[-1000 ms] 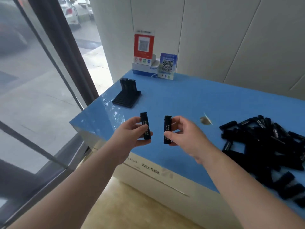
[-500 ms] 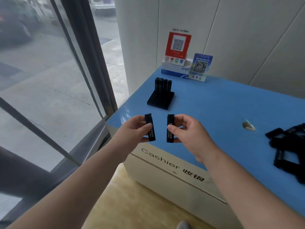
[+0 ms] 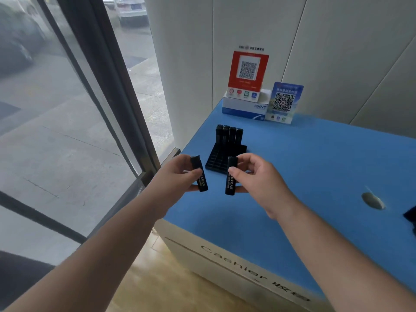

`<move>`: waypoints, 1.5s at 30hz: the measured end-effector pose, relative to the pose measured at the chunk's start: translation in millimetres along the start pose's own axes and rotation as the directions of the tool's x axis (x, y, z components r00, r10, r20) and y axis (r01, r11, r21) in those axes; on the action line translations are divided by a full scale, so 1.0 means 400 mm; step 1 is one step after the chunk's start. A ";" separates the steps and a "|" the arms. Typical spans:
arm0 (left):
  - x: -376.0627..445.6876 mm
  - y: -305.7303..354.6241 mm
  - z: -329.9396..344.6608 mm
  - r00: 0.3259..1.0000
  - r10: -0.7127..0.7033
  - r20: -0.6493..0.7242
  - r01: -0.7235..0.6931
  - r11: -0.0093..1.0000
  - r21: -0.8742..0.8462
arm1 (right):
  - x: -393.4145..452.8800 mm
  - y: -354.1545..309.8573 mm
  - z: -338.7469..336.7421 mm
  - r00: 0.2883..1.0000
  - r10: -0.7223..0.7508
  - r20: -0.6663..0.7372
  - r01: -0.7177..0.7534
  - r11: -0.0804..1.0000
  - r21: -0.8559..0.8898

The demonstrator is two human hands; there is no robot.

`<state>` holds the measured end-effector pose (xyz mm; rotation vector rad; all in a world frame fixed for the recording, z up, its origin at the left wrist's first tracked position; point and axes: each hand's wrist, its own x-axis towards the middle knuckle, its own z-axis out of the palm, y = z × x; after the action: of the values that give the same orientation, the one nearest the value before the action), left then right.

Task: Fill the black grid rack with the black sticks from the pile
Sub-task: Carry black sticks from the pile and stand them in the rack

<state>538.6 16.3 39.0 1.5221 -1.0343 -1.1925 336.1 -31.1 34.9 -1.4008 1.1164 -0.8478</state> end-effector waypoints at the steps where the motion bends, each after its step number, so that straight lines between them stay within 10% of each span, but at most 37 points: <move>1: 0.023 0.006 -0.003 1.000 0.014 -0.010 -0.014 1.000 0.010 | 0.020 -0.006 0.000 1.000 -0.002 0.004 0.002 1.000 -0.010; 14: 0.337 0.079 -0.017 0.977 0.175 0.122 -0.192 0.972 0.137 | 0.220 0.002 -0.003 0.965 0.057 -0.255 -0.065 0.998 -0.021; 35: 0.596 0.039 0.066 0.609 0.580 0.541 -0.783 0.329 0.528 | 0.296 0.065 -0.007 0.859 0.094 -0.503 -0.113 0.994 -0.009; 45: 0.593 0.013 0.073 0.606 0.614 0.505 -0.770 0.295 0.566 | 0.338 0.074 -0.025 0.849 0.011 -0.528 -0.111 0.981 -0.157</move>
<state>552.4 -217.3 -10.2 1.2064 -2.2557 -0.2072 362.2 -161.2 -5.4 -1.3020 1.6859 -1.1462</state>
